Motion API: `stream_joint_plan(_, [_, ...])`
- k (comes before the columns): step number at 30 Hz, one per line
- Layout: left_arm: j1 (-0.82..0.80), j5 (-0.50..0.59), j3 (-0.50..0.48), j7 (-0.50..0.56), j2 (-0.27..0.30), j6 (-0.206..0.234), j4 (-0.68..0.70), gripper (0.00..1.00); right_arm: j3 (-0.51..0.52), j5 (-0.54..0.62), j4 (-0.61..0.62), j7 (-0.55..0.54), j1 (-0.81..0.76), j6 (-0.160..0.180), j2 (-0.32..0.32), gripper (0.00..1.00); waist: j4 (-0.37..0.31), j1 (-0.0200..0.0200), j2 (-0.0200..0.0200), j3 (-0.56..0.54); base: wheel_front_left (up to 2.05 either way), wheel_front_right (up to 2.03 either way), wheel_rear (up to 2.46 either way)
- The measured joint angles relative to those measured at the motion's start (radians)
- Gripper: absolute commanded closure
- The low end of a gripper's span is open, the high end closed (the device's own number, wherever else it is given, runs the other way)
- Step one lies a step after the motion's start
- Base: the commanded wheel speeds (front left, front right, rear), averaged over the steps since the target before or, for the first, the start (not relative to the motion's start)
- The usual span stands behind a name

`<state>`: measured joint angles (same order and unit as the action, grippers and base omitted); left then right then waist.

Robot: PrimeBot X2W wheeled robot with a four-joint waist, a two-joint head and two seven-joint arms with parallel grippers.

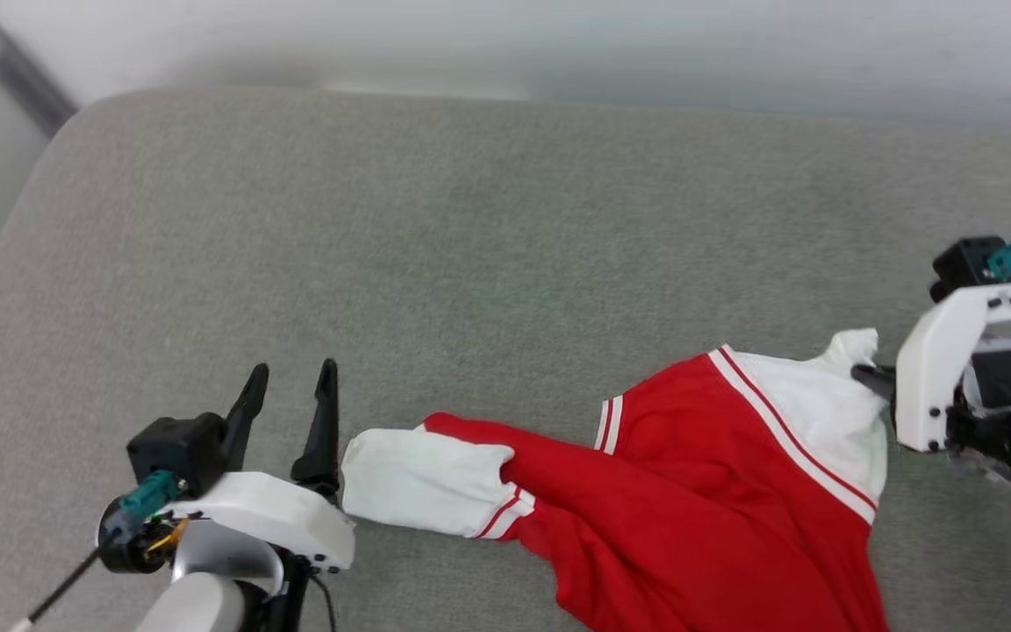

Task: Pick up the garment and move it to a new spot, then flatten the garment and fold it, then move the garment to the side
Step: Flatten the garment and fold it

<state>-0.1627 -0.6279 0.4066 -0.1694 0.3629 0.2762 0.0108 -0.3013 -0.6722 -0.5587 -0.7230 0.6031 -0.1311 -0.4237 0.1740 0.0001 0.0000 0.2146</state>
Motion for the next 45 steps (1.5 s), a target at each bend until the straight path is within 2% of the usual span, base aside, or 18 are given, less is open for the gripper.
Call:
stream_joint_plan(3, [0.005, -0.034, -0.008, 0.064, 0.034, -0.016, -0.01, 0.0, 0.028, -0.01, 0.042, 0.016, -0.063, 0.0, -0.019, 1.0, -0.027, 0.0, 0.0, -0.034, 0.0, 0.0, 0.0])
stream_joint_plan(8, [0.003, -0.101, -0.009, 0.234, 0.116, -0.06, -0.036, 0.0, 0.085, -0.003, 0.136, 0.009, -0.187, 0.0, -0.031, 1.0, -0.081, 0.0, 0.0, -0.083, 0.0, 0.0, 0.0])
stream_joint_plan(16, [-0.029, -0.222, 0.014, 0.548, 0.229, -0.116, -0.072, 0.0, 0.176, 0.043, 0.314, -0.054, -0.331, 0.0, 0.021, 1.0, -0.178, 0.0, 0.0, -0.115, 0.0, 0.0, 0.0])
stream_joint_plan(24, [-0.105, -0.276, 0.039, 0.719, 0.238, -0.109, -0.166, 0.0, 0.229, 0.083, 0.427, -0.096, -0.358, 0.0, 0.08, 1.0, -0.234, 0.0, 0.0, -0.05, 0.0, 0.0, 0.0])
stream_joint_plan(30, [-0.165, -0.301, 0.062, 0.777, 0.22, -0.141, -0.26, 0.0, 0.24, 0.091, 0.442, -0.105, -0.356, 0.0, 0.103, 1.0, -0.259, 0.0, 0.0, -0.006, 0.0, 0.0, 0.0])
stream_joint_plan(31, [-0.174, -0.305, 0.069, 0.797, 0.218, -0.146, -0.271, 0.49, 0.24, 0.091, 0.442, -0.105, -0.355, 0.0, 0.106, 1.0, -0.262, 0.0, 0.0, -0.003, 0.0, 0.0, 0.0])
stream_joint_plan(32, [-0.181, -0.311, 0.072, 0.81, 0.216, -0.151, -0.281, 0.76, 0.241, 0.091, 0.442, -0.105, -0.354, 0.0, 0.109, 1.0, -0.264, -0.0001, 0.0, -0.001, 0.0, 0.0, 0.0])
stream_joint_plan(33, [-0.19, -0.319, 0.074, 0.82, 0.212, -0.159, -0.294, 1.0, 0.245, 0.091, 0.442, -0.103, -0.354, 0.0, 0.11, 1.0, -0.264, -0.0001, 0.0, 0.001, 0.0, 0.0, 0.0])
stream_joint_plan(39, [-0.22, -0.319, 0.093, 0.833, 0.197, -0.191, -0.335, 1.0, 0.255, 0.093, 0.439, -0.091, -0.337, 0.0, 0.11, 1.0, -0.254, -0.0001, 0.0, -0.006, 0.0, 0.0, 0.0])
stream_joint_plan(45, [-0.254, -0.262, 0.096, 0.716, 0.192, -0.224, -0.344, 1.0, 0.256, 0.112, 0.432, -0.026, -0.298, 0.0, 0.101, 1.0, -0.237, 0.0, 0.0, -0.04, 0.0, 0.0, 0.0])
